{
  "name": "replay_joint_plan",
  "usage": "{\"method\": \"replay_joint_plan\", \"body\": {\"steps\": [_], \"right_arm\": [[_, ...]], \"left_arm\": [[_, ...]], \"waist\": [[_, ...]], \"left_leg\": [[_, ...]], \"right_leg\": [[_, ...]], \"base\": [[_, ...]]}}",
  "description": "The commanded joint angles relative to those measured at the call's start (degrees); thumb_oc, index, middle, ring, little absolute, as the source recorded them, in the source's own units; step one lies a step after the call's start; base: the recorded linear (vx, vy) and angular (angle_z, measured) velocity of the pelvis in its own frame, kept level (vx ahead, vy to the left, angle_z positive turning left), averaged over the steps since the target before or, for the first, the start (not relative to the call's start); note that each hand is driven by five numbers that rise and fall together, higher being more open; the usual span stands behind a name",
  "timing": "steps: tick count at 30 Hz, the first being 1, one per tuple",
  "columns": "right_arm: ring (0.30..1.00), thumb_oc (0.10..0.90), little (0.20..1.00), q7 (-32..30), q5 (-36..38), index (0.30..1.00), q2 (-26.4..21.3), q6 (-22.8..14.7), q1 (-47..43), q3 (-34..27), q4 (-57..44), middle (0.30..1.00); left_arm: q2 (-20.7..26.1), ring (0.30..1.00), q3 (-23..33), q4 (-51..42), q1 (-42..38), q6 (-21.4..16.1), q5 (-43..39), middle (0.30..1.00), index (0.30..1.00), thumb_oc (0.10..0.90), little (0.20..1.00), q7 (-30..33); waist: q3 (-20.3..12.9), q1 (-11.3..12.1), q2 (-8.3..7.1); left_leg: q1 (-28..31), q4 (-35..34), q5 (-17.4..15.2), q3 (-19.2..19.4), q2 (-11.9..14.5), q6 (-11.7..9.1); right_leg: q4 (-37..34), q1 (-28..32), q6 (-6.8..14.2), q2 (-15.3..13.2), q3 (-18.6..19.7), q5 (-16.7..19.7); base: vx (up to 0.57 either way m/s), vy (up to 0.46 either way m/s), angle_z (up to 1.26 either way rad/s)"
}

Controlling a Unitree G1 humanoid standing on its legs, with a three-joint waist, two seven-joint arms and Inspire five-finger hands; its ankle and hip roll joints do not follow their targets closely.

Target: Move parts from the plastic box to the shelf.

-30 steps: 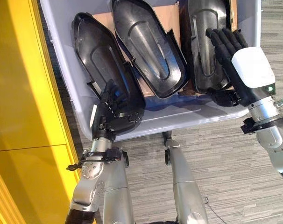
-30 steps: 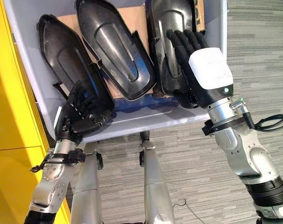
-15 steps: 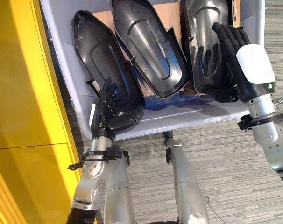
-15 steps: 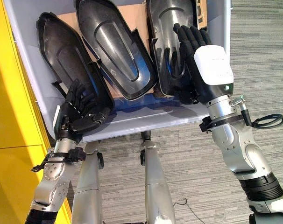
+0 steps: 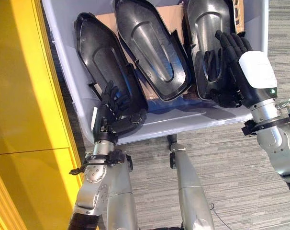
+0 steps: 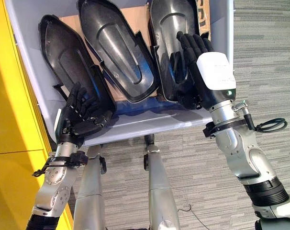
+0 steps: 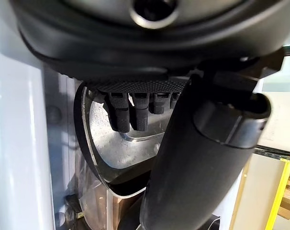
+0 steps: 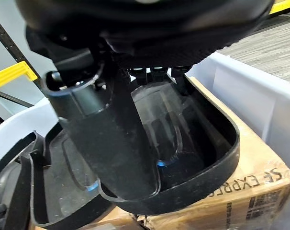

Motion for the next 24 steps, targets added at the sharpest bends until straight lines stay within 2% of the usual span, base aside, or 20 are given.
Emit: {"method": "replay_joint_plan", "body": {"steps": [1,2,5,7,8,11,14,15,16,20,21,22,24], "right_arm": [[1.000,0.900,1.000,-2.5,-0.6,1.000,-3.0,-2.2,-2.0,-5.8,-9.2,1.000],[1.000,0.900,1.000,-2.4,-0.6,1.000,-2.9,-2.2,-1.2,-5.5,-9.2,1.000],[1.000,0.900,1.000,-2.3,-1.0,1.000,-3.8,-2.6,-0.4,-6.6,-11.7,1.000],[1.000,0.900,1.000,-2.6,-1.4,1.000,-4.4,-3.0,-0.1,-8.4,-13.9,1.000],[1.000,0.900,1.000,-2.5,-1.4,1.000,-4.3,-2.9,0.7,-8.0,-13.9,1.000],[1.000,0.900,1.000,-2.8,-1.7,1.000,-5.2,-3.2,0.4,-9.3,-15.5,1.000],[1.000,0.900,1.000,-2.9,-1.8,1.000,-5.9,-3.5,1.0,-9.2,-16.5,1.000],[1.000,0.900,1.000,-2.9,-1.8,1.000,-6.2,-3.6,0.7,-9.7,-16.9,1.000],[1.000,0.900,1.000,-2.8,-1.8,1.000,-6.4,-3.7,1.3,-9.2,-17.0,1.000],[1.000,0.900,1.000,-2.4,-1.7,1.000,-6.5,-4.1,1.6,-10.3,-18.5,1.000],[1.000,0.900,1.000,-2.3,-1.6,1.000,-6.4,-4.1,2.4,-9.7,-18.4,1.000],[1.000,0.900,1.000,-2.2,-1.6,1.000,-6.5,-4.2,2.1,-10.3,-18.8,1.000],[1.000,0.900,1.000,-2.1,-1.4,1.000,-6.3,-4.3,2.7,-10.1,-19.1,1.000]], "left_arm": [[-1.0,1.000,2.0,-3.5,3.2,-1.6,-0.4,1.000,1.000,0.900,1.000,0.7],[-1.0,1.000,1.7,-3.3,4.1,-1.5,-0.5,1.000,1.000,0.900,1.000,0.7],[-0.9,1.000,1.8,-3.6,4.4,-1.3,-0.3,1.000,1.000,0.900,1.000,0.6],[-1.0,1.000,2.2,-4.1,3.9,-1.2,-0.1,1.000,1.000,0.900,1.000,0.6],[-1.0,1.000,2.0,-3.9,4.7,-1.1,-0.1,1.000,1.000,0.900,1.000,0.6],[-1.0,1.000,2.3,-4.3,4.1,-1.1,-0.1,1.000,1.000,0.900,1.000,0.5],[-1.0,1.000,2.0,-4.2,4.8,-0.9,-0.1,1.000,1.000,0.900,1.000,0.4],[-1.1,1.000,2.1,-4.4,4.3,-0.9,-0.1,1.000,1.000,0.900,1.000,0.4],[-1.1,1.000,1.9,-4.1,5.1,-0.8,-0.2,1.000,1.000,0.900,1.000,0.4],[-1.2,1.000,2.1,-4.4,4.3,-0.9,-0.3,1.000,1.000,0.900,1.000,0.3],[-1.2,1.000,1.9,-4.2,5.3,-0.8,-0.4,1.000,1.000,0.900,1.000,0.3],[-1.2,1.000,2.0,-4.4,4.6,-0.8,-0.4,1.000,1.000,0.900,1.000,0.2],[-1.1,1.000,1.9,-4.4,5.1,-0.7,-0.3,1.000,1.000,0.900,1.000,0.2]], "waist": [[-0.5,-1.8,0.61],[-0.5,-1.8,0.69],[-0.5,-2.2,0.44],[-0.5,-2.5,0.15],[-0.5,-2.5,0.23],[-0.5,-2.7,-0.03],[-0.5,-2.9,-0.03],[-0.5,-2.9,-0.14],[-0.5,-3.0,-0.10],[-0.5,-3.0,-0.28],[-0.5,-3.1,-0.21],[-0.5,-3.1,-0.34],[-0.5,-3.1,-0.25]], "left_leg": [[5.7,3.6,-1.7,-3.6,6.1,-3.6],[7.4,4.0,-3.0,-3.6,6.2,-3.5],[7.8,4.0,-3.0,-3.6,6.3,-3.7],[6.6,3.6,-1.6,-3.5,6.4,-4.0],[8.2,4.0,-2.9,-3.5,6.5,-3.9],[6.9,3.5,-1.6,-3.4,6.5,-4.1],[8.3,3.8,-2.6,-3.4,6.8,-4.1],[7.3,3.5,-1.6,-3.4,6.8,-4.2],[8.9,3.9,-2.9,-3.4,6.9,-4.2],[7.3,3.5,-1.4,-3.5,7.0,-4.4],[9.1,3.9,-2.9,-3.4,7.1,-4.4],[7.7,3.4,-1.6,-3.4,7.0,-4.5],[8.8,3.6,-2.4,-3.4,7.2,-4.5]], "right_leg": [[-0.6,0.7,3.4,-1.6,3.4,14.4],[0.0,2.4,3.5,-1.6,3.1,13.3],[0.2,2.5,3.6,-1.8,3.1,13.3],[-0.1,1.0,3.7,-2.0,3.5,14.4],[0.4,2.7,3.7,-2.0,3.2,13.2],[0.0,1.3,3.8,-2.0,3.7,14.3],[0.6,2.5,4.0,-2.2,3.5,13.5],[0.3,1.3,4.0,-2.2,3.8,14.2],[0.8,2.9,4.0,-2.2,3.5,13.2],[0.4,1.2,4.1,-2.4,4.0,14.4],[0.9,3.1,4.1,-2.5,3.6,13.2],[0.4,1.5,4.2,-2.5,4.0,14.3],[0.9,2.4,4.3,-2.6,3.7,13.6]], "base": [[0.00,0.000,0.00],[0.00,0.000,0.00],[0.02,0.003,-0.01],[-0.02,0.003,0.00],[0.00,0.000,0.00],[0.00,0.003,-0.01],[0.00,0.007,-0.01],[0.06,0.011,-0.04],[0.00,0.000,0.00],[0.01,0.000,0.00],[-0.04,-0.004,-0.01],[0.05,0.008,-0.01],[0.02,0.005,0.00]]}}
